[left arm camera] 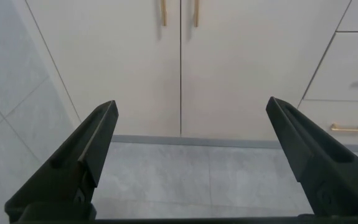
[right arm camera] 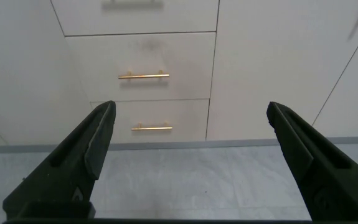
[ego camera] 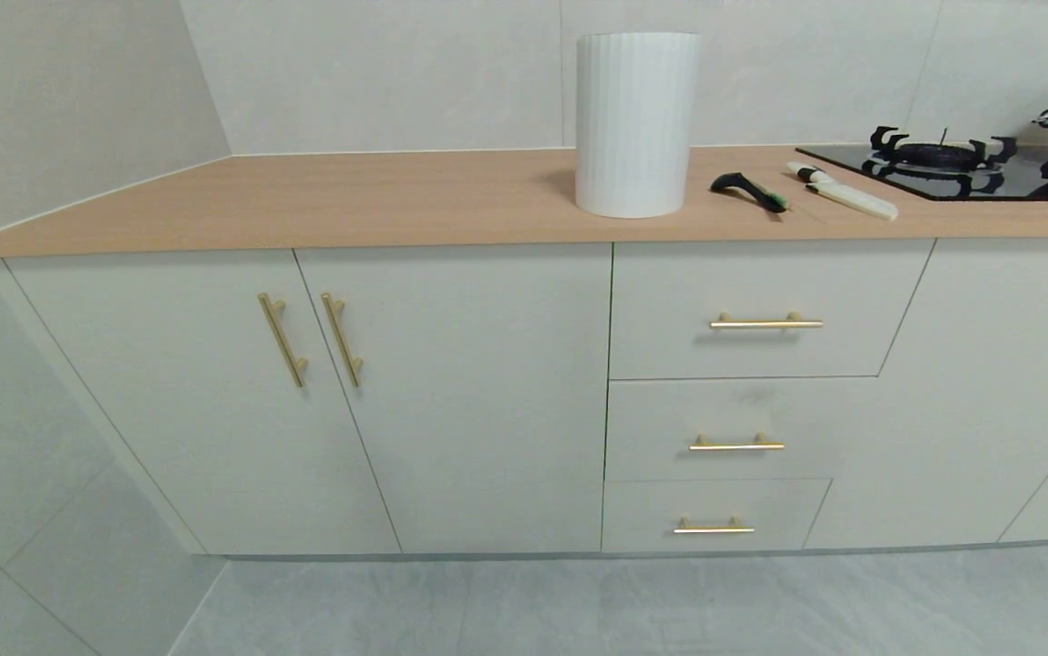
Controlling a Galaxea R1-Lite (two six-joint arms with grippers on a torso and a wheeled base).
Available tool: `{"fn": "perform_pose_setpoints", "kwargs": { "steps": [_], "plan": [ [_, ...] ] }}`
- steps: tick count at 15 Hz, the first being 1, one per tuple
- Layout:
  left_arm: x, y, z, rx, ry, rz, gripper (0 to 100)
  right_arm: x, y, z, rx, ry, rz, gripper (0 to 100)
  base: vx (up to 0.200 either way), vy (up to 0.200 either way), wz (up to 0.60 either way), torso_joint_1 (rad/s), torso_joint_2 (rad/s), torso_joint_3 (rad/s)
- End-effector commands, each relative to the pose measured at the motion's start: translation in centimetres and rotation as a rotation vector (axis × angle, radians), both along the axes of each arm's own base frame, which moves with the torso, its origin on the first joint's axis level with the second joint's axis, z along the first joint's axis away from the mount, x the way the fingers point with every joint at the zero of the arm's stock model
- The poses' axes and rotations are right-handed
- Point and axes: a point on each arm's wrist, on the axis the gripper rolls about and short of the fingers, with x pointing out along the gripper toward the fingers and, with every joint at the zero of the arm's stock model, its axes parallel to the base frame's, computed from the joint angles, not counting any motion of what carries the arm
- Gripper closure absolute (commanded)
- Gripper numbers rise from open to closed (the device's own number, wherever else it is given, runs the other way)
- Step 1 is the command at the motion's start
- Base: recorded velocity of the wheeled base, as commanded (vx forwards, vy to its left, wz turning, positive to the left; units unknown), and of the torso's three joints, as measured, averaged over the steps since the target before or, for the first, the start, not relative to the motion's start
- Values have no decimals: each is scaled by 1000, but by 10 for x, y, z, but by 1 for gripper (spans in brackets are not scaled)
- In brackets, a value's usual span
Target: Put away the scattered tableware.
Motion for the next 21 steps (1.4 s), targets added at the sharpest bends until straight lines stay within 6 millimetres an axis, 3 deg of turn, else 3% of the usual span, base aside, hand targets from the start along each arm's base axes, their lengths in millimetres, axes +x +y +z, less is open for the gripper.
{"fn": "perform_pose_setpoints", "kwargs": {
  "steps": [1,10,11,12,13,15,18,19,21],
  "plan": [
    [0,0,0,0,0,1,0,0,0,0,0,2,0,0,0,0,0,0,0,0],
    [0,0,0,0,0,1,0,5,0,3,-64,61,17,0,0,0,0,0,0,0],
    [0,0,0,0,1,1,0,5,0,17,-59,48,39,0,0,0,0,0,0,0],
    [0,0,0,0,1,1,0,5,0,17,-59,48,39,0,0,0,0,0,0,0],
    [0,0,0,0,1,1,0,16,1,83,-14,29,117,0,0,0,0,0,0,0],
    [0,0,0,0,0,1,0,62,4,117,-13,190,134,0,0,0,0,0,0,0],
    [0,0,0,0,1,1,0,132,14,133,-10,384,193,0,0,0,0,0,0,0],
    [0,0,0,0,1,1,0,149,19,132,-16,425,217,0,0,0,0,0,0,0],
    [0,0,0,0,1,1,0,202,30,120,-21,527,233,0,0,0,0,0,0,0]
  ]
}}
